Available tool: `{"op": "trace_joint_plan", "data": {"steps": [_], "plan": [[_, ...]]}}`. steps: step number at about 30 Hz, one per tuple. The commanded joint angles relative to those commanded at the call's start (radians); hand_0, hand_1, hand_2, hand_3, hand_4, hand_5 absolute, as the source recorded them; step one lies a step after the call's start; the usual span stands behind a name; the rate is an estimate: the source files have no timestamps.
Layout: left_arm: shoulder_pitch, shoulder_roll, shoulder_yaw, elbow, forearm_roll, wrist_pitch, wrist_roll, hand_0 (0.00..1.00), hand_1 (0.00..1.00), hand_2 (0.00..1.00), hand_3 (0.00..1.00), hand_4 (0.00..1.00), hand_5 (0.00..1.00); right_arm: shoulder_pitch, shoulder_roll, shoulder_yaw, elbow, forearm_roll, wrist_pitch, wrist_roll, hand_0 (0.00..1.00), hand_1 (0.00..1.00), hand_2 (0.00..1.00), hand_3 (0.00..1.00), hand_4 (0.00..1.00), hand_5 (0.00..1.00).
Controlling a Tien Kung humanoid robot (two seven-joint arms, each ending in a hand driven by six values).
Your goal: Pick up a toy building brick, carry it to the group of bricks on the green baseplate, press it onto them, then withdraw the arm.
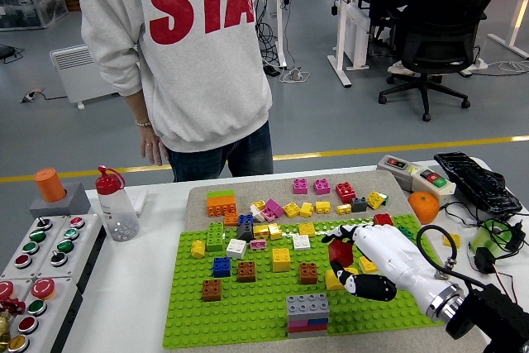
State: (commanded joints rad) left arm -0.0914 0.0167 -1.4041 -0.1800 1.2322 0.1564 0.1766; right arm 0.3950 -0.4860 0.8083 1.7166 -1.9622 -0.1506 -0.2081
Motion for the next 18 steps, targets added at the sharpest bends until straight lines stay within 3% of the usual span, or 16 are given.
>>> {"op": "trace_joint_plan", "data": {"steps": [7, 18], "plan": [[-0.002, 0.001, 0.003, 0.000, -0.005, -0.001, -0.001, 0.656, 0.683, 0.708, 0.576, 0.295, 0.998, 0.012, 0.000, -0.050, 0.032, -0.020, 0.012, -0.021, 0.531, 0.623, 0.623, 0.704, 0.475, 0.104], [-0.008, 0.002, 0.004, 0.000, -0.010, 0.000, -0.001, 0.656, 0.683, 0.708, 0.577, 0.294, 0.998, 0.040, 0.008, -0.108, 0.020, -0.044, 0.022, -0.034, 0.530, 0.622, 0.622, 0.703, 0.476, 0.125]]}}
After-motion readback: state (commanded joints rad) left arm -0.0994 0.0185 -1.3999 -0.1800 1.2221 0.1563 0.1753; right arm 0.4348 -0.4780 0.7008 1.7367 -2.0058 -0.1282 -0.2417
